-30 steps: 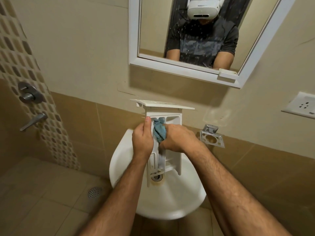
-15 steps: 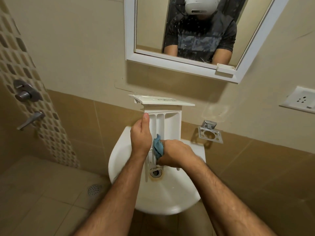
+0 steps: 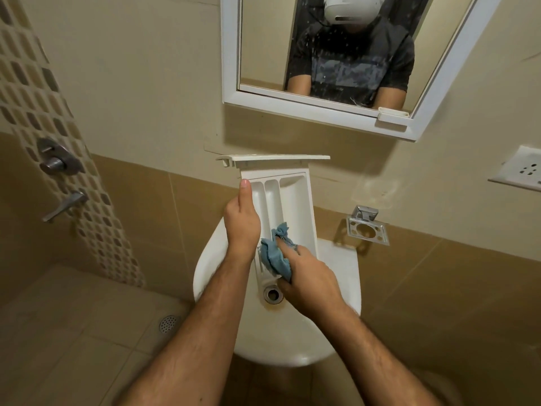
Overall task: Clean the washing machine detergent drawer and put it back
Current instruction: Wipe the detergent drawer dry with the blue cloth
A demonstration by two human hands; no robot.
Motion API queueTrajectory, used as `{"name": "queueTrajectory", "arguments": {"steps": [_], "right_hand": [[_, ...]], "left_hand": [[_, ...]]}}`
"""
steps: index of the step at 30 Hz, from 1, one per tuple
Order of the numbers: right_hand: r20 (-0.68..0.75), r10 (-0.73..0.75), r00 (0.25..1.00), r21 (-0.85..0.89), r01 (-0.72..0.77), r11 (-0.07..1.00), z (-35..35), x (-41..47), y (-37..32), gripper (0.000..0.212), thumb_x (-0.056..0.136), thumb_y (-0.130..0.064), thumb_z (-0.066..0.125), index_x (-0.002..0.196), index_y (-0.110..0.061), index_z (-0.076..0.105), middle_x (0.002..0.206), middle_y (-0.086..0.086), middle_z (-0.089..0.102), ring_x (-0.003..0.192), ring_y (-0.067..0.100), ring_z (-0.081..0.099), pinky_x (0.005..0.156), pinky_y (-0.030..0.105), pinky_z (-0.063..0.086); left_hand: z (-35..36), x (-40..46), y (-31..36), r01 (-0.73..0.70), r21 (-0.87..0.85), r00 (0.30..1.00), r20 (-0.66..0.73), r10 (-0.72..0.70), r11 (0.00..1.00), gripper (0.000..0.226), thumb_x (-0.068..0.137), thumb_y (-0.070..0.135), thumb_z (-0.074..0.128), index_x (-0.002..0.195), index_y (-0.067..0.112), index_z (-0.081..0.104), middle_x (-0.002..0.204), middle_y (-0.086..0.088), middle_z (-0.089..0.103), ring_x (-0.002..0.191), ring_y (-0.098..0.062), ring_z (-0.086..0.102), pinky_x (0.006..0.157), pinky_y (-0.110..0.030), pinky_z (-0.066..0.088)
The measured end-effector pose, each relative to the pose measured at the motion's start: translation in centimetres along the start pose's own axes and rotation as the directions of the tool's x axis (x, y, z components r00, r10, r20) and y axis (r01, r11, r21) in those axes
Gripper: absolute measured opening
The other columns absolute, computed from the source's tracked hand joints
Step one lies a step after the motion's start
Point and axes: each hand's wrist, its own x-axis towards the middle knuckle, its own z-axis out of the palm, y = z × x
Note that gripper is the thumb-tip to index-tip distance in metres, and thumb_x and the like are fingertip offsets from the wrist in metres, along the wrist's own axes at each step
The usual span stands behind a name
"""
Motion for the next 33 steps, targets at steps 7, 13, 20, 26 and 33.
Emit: {"name": "queueTrajectory", "arguments": {"steps": [7,13,20,26,33], "right_hand": [[-0.021,-0.067,0.998,0.002,0.067,0.998,1.2,-1.9,1.2,0.063,0.086,-0.049,0.059,0.144,-0.045,0.034,0.119,-0.006,0.057,0.097,0.016,0.06,0.072,0.027,0.05],[0.0,-0.092,0.996,0.007,0.092,0.996,-0.8,-2.3,1.2,0.047,0.081,-0.05,0.06,0.126,-0.045,0.051,0.098,-0.013,0.056,0.087,0.014,0.059,0.061,0.02,0.04],[-0.103,-0.055,0.993,0.208,0.076,0.975,-0.7,-1.6,-1.3,0.062,0.083,-0.037,0.067,0.139,-0.04,0.041,0.113,-0.008,0.057,0.096,0.012,0.058,0.075,0.022,0.049],[0.064,-0.058,0.996,0.093,0.052,0.994,-1.4,-2.4,0.1,0.035,0.083,-0.043,0.063,0.117,-0.042,0.055,0.106,-0.012,0.055,0.09,0.013,0.058,0.076,0.032,0.054],[-0.214,-0.035,0.976,0.546,0.149,0.825,-6.4,1.0,-1.1,0.037,0.076,-0.016,0.062,0.11,-0.028,0.064,0.107,-0.013,0.056,0.097,-0.001,0.056,0.08,0.024,0.046]], "left_hand": [[-0.7,0.5,-0.4,0.117,-0.019,0.991,-0.069,-0.118,0.993,0.048,0.098,0.059,0.038,0.08,0.016,0.047,0.069,-0.007,0.034,0.057,-0.012,0.035,0.047,-0.016,0.034],[-1.3,1.1,-0.7,0.18,-0.077,0.982,-0.039,-0.183,0.981,0.045,0.097,0.061,0.037,0.087,0.02,0.051,0.082,-0.004,0.047,0.073,-0.019,0.044,0.065,-0.032,0.038],[-0.5,0.8,-0.4,0.211,-0.126,0.977,0.021,-0.21,0.969,0.052,0.096,0.063,0.037,0.119,0.024,0.062,0.114,0.015,0.063,0.11,-0.01,0.055,0.092,-0.023,0.043],[-1.7,1.2,-1.3,0.288,-0.164,0.957,0.086,-0.277,0.943,0.09,0.077,0.082,0.038,0.147,0.025,0.043,0.152,0.003,0.045,0.14,-0.018,0.039,0.114,-0.035,0.027],[-0.8,0.9,-1.2,0.358,-0.268,0.928,0.21,-0.309,0.894,0.107,0.062,0.089,0.041,0.149,0.027,0.04,0.155,0.0,0.041,0.143,-0.022,0.037,0.119,-0.047,0.027]]}}
